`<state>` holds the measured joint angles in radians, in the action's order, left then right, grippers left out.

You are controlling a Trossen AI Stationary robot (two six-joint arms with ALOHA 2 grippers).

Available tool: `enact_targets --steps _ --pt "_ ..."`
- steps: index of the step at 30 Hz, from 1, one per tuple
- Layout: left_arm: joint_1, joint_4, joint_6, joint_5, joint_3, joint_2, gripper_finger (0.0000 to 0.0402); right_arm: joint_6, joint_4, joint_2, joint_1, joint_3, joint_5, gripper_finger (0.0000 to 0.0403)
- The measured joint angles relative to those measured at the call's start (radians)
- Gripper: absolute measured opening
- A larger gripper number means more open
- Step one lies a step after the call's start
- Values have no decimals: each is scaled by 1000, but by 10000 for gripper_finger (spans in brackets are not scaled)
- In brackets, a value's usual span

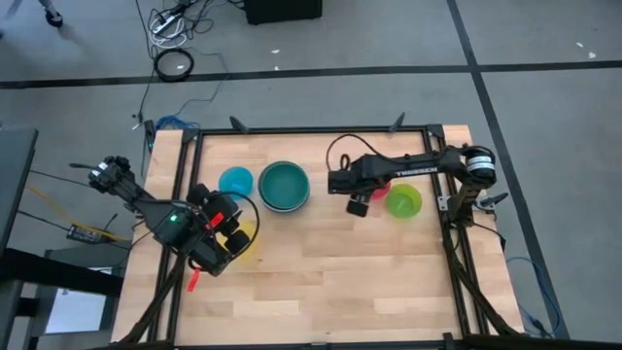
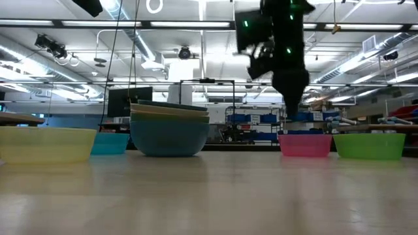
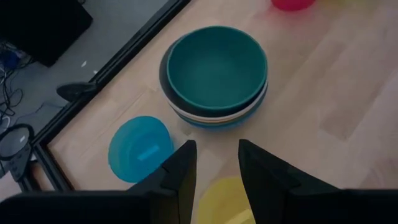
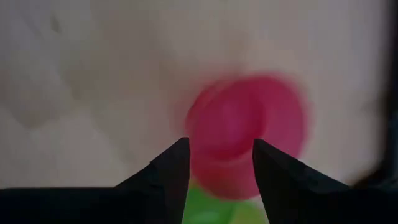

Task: Nest bowls inside each other
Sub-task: Stack the red bowl on top of the dark blue bowl

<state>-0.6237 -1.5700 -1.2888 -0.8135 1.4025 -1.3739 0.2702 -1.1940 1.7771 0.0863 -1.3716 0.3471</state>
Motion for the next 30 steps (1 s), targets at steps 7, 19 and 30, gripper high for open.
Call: enact_targets --steps 7,19,30 --pt "-20 0 -2 -3 0 0 128 10 127 0 48 150 -85 167" --pt "-21 0 -6 -11 0 0 128 -41 368 1 106 255 -90 153" --pt "-21 -1 -6 -30 0 0 128 -88 405 1 129 264 -136 9"
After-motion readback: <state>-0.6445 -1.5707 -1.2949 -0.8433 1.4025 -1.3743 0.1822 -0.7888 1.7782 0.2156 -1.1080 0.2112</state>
